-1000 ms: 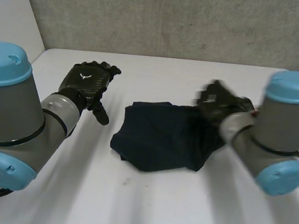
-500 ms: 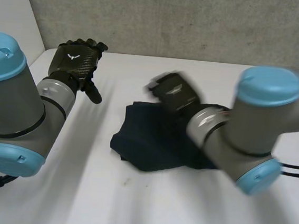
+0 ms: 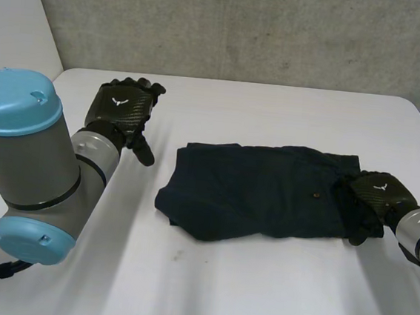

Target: Fold the shorts.

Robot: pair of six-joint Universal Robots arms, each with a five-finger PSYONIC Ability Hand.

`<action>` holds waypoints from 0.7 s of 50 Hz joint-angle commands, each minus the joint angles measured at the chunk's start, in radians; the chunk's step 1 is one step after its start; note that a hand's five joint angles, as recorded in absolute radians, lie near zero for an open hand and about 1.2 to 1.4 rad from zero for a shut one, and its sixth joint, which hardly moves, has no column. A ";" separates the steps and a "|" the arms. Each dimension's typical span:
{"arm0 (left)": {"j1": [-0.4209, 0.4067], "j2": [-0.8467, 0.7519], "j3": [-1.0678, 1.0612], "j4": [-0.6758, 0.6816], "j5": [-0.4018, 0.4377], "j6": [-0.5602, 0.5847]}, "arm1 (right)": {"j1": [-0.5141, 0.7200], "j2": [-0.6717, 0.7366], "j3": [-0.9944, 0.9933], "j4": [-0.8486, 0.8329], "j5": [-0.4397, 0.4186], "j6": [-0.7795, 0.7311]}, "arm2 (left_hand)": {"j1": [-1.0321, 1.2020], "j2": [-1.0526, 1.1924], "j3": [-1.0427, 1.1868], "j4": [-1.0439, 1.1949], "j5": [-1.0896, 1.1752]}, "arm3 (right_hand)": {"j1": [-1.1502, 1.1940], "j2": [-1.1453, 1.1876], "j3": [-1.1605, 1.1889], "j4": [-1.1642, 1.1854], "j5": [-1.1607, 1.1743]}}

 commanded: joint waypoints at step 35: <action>0.003 0.017 -0.018 0.003 0.000 -0.003 | 0.437 -0.005 -0.305 -0.030 0.120 -0.538 | -0.018 -0.030 -0.040 -0.030 -0.046 | 1.139 1.099 1.100 1.099 1.094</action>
